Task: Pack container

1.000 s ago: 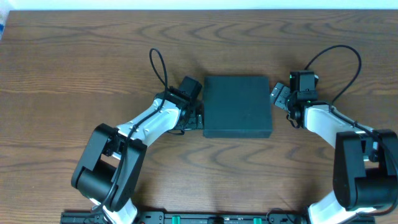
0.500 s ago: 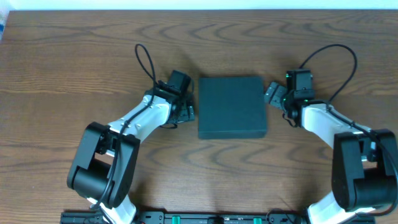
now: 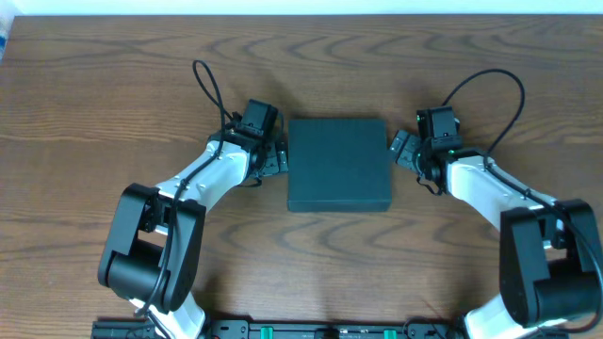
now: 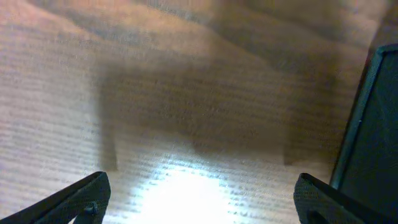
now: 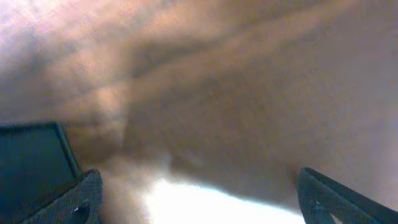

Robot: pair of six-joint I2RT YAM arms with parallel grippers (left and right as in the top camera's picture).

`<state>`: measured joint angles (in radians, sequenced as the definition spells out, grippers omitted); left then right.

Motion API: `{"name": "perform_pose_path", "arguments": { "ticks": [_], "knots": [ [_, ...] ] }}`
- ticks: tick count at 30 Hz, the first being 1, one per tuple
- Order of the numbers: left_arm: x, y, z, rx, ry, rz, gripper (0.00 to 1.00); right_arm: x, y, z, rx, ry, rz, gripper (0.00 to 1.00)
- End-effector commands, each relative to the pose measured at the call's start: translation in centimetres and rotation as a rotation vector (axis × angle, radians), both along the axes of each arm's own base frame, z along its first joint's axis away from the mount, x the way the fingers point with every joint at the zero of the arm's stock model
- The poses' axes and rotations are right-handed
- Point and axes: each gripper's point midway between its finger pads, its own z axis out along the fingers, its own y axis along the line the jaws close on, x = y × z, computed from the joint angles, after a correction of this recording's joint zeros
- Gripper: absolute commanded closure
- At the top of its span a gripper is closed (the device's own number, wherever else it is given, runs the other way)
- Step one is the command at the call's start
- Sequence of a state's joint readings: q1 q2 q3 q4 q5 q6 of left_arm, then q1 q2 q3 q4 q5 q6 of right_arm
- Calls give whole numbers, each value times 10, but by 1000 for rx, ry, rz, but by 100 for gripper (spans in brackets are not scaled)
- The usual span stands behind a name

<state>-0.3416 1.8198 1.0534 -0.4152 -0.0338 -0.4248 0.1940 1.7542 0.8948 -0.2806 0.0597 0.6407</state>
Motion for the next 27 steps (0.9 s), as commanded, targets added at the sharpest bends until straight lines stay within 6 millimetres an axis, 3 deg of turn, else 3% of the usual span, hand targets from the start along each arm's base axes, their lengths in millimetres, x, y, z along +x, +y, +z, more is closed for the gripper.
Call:
{"name": "perform_pose_path", "arguments": {
  "ticks": [1,10,15,21,25,27],
  "knots": [
    [6,-11,6,-36,-24,-33,5,-35,11,-26,57,141,3,1],
    [11,-5,9,-3,-41,-28,5,-29,7,-20,62,113,-9,1],
    [18,1,24,40,-69,-15,5,-20,-9,-4,25,58,-19,1],
    [32,15,89,120,-226,-40,5,-4,-27,78,7,-170,4,1],
    [14,22,134,132,-279,-98,5,-23,-31,137,-70,-290,89,1],
    [-1,27,151,146,-285,-131,5,-37,-35,156,-124,-323,104,1]
  ]
}}
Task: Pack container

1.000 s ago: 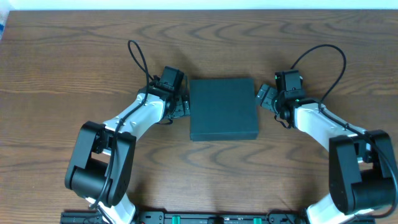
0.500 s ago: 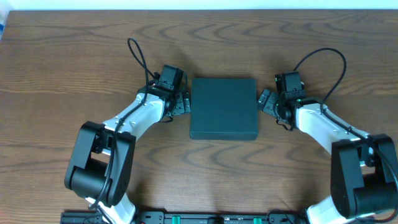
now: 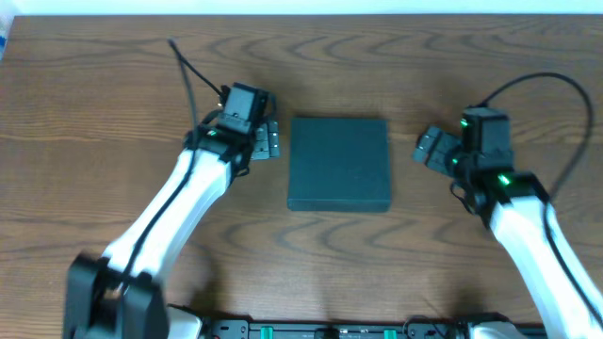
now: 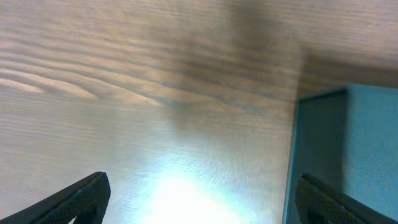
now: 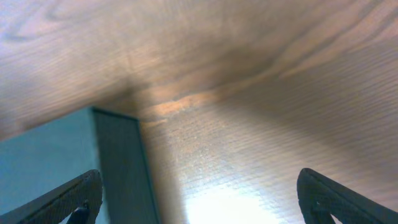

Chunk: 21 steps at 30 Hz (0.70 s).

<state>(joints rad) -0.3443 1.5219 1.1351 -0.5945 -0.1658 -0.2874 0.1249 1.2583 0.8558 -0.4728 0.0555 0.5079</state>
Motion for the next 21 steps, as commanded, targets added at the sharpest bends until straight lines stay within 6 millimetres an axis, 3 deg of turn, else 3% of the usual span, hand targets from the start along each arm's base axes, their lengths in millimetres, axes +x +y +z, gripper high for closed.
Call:
{"name": "perform_pose_path", "arguments": {
  "ticks": [1,7,10,12,16,21],
  "knots": [
    [-12,8,39,55,-61,-72,5,-18,-8,35,-127,-80,47,1],
    [-58,24,80,56,-94,-97,5,-75,-5,95,-119,-237,76,1],
    [-82,30,94,39,-115,-104,5,-106,-13,110,-134,-285,70,1],
    [-101,32,104,18,-142,-119,4,-128,-14,111,-131,-290,87,1],
    [-129,35,111,-14,-191,-125,4,-154,-16,103,-127,-259,109,1],
    [-158,43,103,-56,-216,-109,5,-169,-3,97,-62,-234,187,1]
  ]
}}
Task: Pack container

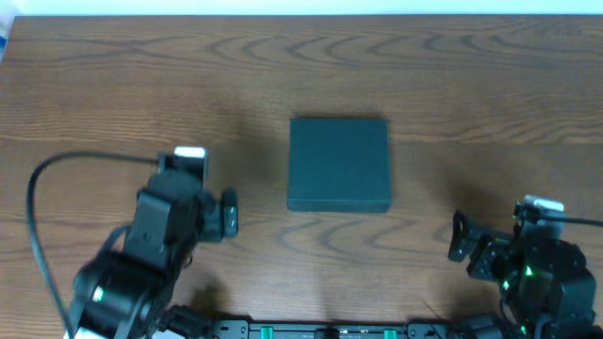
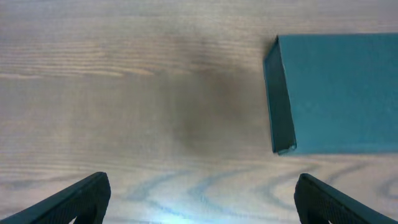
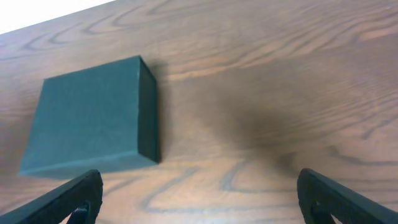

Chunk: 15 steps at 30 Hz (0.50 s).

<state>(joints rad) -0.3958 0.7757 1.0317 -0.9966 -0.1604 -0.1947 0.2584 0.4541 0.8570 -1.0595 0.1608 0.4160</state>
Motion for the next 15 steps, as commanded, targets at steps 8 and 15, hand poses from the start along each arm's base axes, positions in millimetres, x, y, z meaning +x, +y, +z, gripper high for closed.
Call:
{"name": "perform_pose_path", "arguments": {
  "ticks": [8,15],
  "knots": [
    [-31,11,-19,-58,48,73,5,-11,34,-2,102,32,174,1],
    [-43,17,-29,-28,113,75,5,-17,32,-9,95,69,172,1]
  ]
}}
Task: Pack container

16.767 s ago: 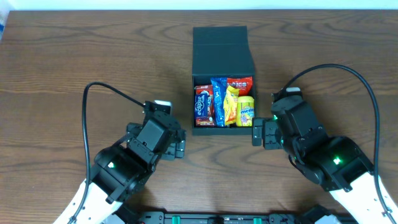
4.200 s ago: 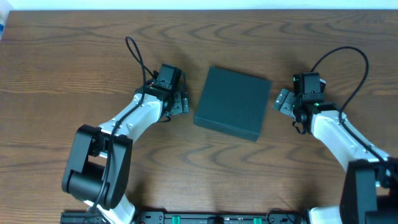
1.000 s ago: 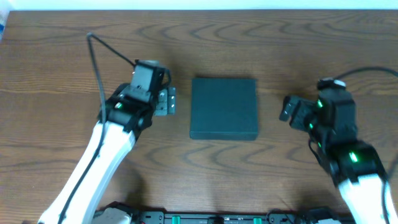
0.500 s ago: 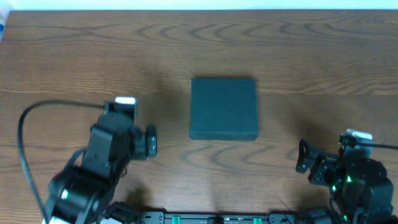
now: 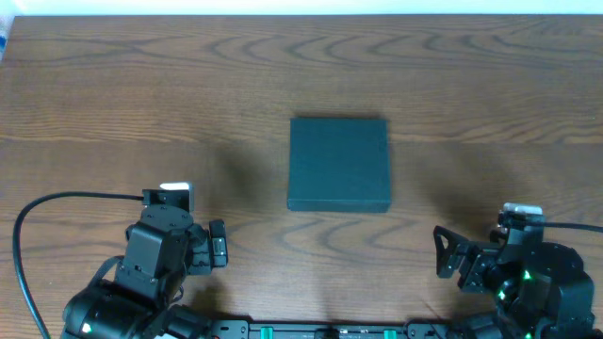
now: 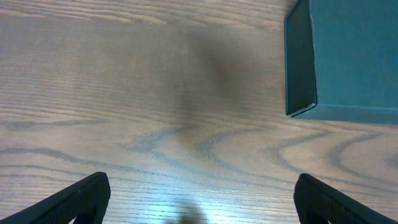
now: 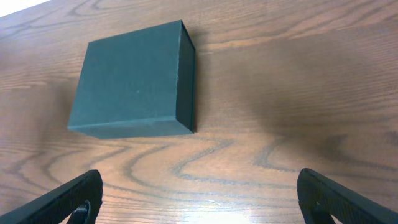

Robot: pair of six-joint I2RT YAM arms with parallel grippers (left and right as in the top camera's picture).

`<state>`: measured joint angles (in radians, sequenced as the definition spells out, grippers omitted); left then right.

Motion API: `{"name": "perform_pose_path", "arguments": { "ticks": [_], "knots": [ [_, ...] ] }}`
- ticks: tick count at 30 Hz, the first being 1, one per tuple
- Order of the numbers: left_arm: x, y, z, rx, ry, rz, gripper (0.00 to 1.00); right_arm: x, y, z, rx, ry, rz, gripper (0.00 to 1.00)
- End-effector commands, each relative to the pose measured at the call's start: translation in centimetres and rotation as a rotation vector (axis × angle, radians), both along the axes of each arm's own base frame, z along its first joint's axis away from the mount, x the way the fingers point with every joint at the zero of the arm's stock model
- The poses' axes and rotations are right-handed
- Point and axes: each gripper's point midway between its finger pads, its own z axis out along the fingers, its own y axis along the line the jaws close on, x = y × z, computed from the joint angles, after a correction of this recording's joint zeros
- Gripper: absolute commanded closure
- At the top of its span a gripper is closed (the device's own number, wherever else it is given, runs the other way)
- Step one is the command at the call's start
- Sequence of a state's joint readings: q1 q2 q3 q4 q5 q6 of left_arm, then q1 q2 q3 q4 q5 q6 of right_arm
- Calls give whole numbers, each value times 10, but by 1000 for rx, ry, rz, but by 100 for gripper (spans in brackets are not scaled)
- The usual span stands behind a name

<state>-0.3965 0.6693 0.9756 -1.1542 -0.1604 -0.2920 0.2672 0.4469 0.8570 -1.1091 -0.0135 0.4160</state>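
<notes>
A dark teal closed box (image 5: 339,164) lies flat in the middle of the wooden table; its near left corner shows in the left wrist view (image 6: 348,56), and the whole lid shows in the right wrist view (image 7: 134,78). My left gripper (image 5: 218,249) sits near the front left edge, open, with nothing between its fingers (image 6: 74,202). My right gripper (image 5: 450,259) is at the front right, also open and empty, fingers (image 7: 348,199) spread wide. Both are well apart from the box.
Bare wood-grain table (image 5: 113,94) surrounds the box on every side. A black rail (image 5: 330,330) with green lights runs along the front edge between the arm bases. Cables loop off both wrists.
Both arms have drawn back slightly further toward the front edge. The box appears a little farther away in both wrist views. Both grippers stay open.
Both open grippers first sat low against the box's left and right sides. Then they stood slightly apart from it and higher. Later both arms were folded back near the front edge, and now they are a bit further back still. The box has not moved.
</notes>
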Motion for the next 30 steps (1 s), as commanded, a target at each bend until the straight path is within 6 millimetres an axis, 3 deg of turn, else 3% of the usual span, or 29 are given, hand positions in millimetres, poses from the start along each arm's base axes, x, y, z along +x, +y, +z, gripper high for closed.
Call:
{"name": "perform_pose_path", "arguments": {
  "ticks": [1,16,22,30],
  "knots": [
    [-2,-1,-3,-6,10,2,5,-3,4,0,1,0,28,1],
    [-2,-1,-3,-6,10,2,5,-8,1,-6,-41,18,53,1],
    [-2,-1,-3,-6,9,2,5,-14,-6,5,-193,-163,163,1],
    [-2,-1,-3,-6,10,2,5,-10,-24,-17,-228,-259,56,1]
  ]
}}
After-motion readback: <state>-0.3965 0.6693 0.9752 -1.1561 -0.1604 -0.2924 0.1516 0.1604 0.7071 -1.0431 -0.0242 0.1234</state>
